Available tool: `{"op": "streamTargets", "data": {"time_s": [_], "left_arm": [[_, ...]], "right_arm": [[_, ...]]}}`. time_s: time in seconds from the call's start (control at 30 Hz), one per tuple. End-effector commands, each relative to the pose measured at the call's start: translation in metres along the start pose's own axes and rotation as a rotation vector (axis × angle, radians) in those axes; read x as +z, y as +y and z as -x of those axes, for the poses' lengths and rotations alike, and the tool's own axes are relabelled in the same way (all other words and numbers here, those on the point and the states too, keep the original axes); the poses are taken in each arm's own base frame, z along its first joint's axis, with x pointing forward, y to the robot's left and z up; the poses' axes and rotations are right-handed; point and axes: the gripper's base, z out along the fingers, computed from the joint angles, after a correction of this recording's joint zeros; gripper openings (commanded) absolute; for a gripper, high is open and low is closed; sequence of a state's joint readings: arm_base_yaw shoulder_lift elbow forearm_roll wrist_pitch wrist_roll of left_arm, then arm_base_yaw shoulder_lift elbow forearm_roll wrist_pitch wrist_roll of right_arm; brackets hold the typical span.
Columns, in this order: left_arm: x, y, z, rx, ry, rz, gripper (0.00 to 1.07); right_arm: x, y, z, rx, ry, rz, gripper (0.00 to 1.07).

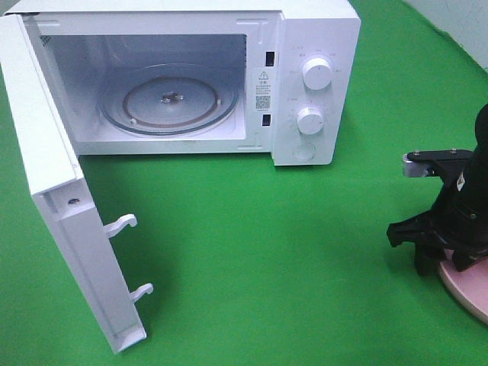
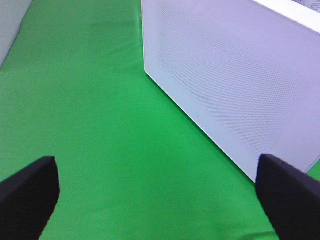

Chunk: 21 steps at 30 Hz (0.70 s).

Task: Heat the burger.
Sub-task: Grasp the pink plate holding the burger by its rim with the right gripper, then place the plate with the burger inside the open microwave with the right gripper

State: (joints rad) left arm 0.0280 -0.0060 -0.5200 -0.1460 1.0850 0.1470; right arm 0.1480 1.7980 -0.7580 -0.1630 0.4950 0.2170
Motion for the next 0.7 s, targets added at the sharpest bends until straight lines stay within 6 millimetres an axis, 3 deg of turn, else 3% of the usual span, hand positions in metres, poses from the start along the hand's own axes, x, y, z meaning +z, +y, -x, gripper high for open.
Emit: {"op": "streamTargets", "data": {"time_s": [0.03,0.07,0.1,0.13,0.23,0.7], "left_arm": [[-0.0015,-0.0003,-0.0007,-0.002,-0.025,0.002,1.0],[-0.0015,-0.0003,-0.0007,-0.002,-0.025,0.002,1.0],[-0.0015,-0.0003,-0.0007,-0.002,-0.025,0.002,1.0],[-0.0015,-0.0003,-0.0007,-0.002,-0.025,0.002,1.0],[-0.0015,-0.0003,-0.0007,-0.002,-0.025,0.002,1.0],[-0.0015,-0.0003,-0.0007,-0.002,-0.025,0.002,1.0]], "right_arm": [[0.003,-0.0013,-0.0013,0.021,0.016,0.0,0.21],[0.003,-0.0013,-0.0013,0.021,0.016,0.0,0.21],[0.003,-0.0013,-0.0016,0.021,0.019,0.0,0.13],[0.003,-0.0013,-0.0016,0.021,0.019,0.0,0.13],[0.003,-0.0015,-0.0024,0.021,0.028,-0.002,0.0],[0.0012,0.0012,-0.0062,-0.001,0.06,-0.052,0.0]]}}
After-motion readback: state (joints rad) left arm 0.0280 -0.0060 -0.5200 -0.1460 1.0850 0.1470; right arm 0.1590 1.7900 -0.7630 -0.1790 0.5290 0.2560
